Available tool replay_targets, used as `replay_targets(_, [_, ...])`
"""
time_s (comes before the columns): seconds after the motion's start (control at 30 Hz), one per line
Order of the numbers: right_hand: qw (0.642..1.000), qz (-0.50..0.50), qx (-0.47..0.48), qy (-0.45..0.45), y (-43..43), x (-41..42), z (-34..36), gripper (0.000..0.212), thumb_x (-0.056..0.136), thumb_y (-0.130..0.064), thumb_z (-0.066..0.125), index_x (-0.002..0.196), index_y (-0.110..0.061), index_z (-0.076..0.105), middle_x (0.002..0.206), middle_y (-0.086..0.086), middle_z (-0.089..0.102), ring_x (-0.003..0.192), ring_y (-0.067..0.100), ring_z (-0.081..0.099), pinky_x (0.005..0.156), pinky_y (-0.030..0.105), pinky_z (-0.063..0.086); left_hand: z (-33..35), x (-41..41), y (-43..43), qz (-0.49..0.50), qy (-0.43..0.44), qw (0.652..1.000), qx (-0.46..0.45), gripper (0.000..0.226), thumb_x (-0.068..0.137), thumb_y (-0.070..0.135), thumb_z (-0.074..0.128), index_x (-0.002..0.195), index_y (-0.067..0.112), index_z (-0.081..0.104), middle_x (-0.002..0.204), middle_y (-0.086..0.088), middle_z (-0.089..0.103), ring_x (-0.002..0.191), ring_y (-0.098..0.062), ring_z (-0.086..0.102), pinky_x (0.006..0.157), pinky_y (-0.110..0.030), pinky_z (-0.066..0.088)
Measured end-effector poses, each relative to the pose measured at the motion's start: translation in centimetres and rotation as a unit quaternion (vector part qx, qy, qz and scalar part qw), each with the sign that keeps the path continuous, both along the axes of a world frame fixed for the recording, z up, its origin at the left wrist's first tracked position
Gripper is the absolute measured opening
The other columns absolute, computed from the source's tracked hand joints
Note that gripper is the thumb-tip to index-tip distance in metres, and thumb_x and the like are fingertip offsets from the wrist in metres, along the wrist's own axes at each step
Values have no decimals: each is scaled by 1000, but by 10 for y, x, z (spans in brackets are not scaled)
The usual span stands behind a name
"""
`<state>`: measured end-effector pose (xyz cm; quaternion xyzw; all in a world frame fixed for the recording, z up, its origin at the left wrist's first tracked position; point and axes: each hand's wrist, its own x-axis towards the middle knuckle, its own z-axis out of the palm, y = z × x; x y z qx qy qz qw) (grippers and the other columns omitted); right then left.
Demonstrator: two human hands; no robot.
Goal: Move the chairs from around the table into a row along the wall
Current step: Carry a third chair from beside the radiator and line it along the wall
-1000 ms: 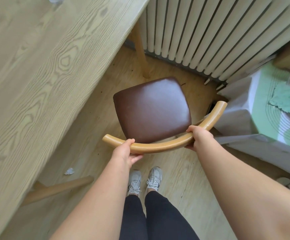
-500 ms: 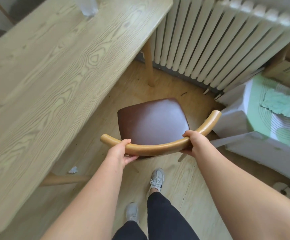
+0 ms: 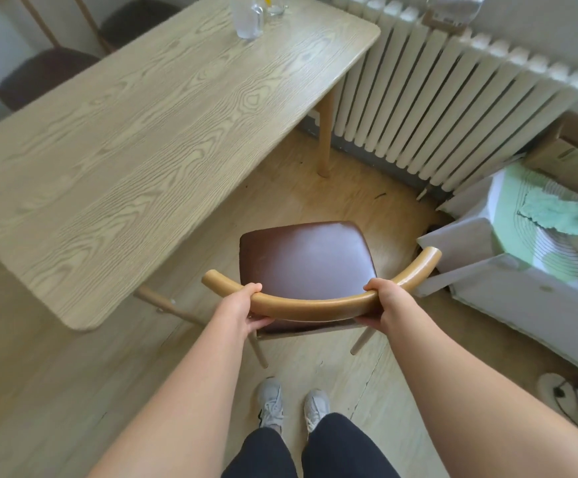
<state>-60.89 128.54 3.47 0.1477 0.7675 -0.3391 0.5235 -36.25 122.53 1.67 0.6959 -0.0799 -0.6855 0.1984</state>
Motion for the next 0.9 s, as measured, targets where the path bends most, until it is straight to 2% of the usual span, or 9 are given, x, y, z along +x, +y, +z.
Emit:
replay_targets(0.13, [999,36,-9,-7,24,19,6,52,68,-7,70,117,-1,52,105,20,62,79,39,61,51,51,58,10,23,40,35,-13,999,-14,39,84,15,72,114,3,50,98,-14,59,75,-25,61,39,-39,54])
replay_targets(0.23, [996,88,-7,-17,43,34,11,52,69,-9,71,117,-1,52,112,21,61,81,40,60,58,54,59,16,38,81,83,-29,995,-37,40,84,14,72,114,3,49,106,-15,60,81,-26,61,42,-41,54])
replay_targets(0.33, [991,135,-8,-20,61,44,15,53,71,-10,71,119,-2,52,115,20,57,82,41,57,65,56,59,20,51,118,117,-40,991,-43,38,83,14,73,112,4,52,98,-13,62,79,-26,63,42,-40,55])
replay_targets(0.47, [982,188,4,-17,91,62,19,55,70,-10,72,121,-3,51,109,18,52,71,38,50,53,52,57,23,69,174,159,-44,985,-40,40,82,16,75,115,5,54,106,-14,62,85,-27,64,43,-39,56])
replay_targets(0.6, [968,248,23,-20,105,94,25,56,70,-11,74,118,-5,47,97,17,51,70,40,48,60,56,59,29,98,218,214,-49,975,-38,42,81,17,75,114,5,51,112,-14,60,92,-31,64,41,-38,55])
replay_targets(0.7, [954,296,35,-23,117,126,32,53,70,-10,73,114,-8,44,96,17,51,71,40,51,47,52,57,32,125,247,248,-63,966,-31,45,80,18,76,114,5,49,117,-16,57,102,-36,63,38,-36,54])
replay_targets(0.9, [931,362,44,-22,144,199,35,53,70,-10,73,113,-8,42,95,17,50,71,41,52,38,48,54,41,187,304,303,-73,950,-12,54,80,20,77,123,6,46,116,-15,55,102,-39,64,43,-38,55])
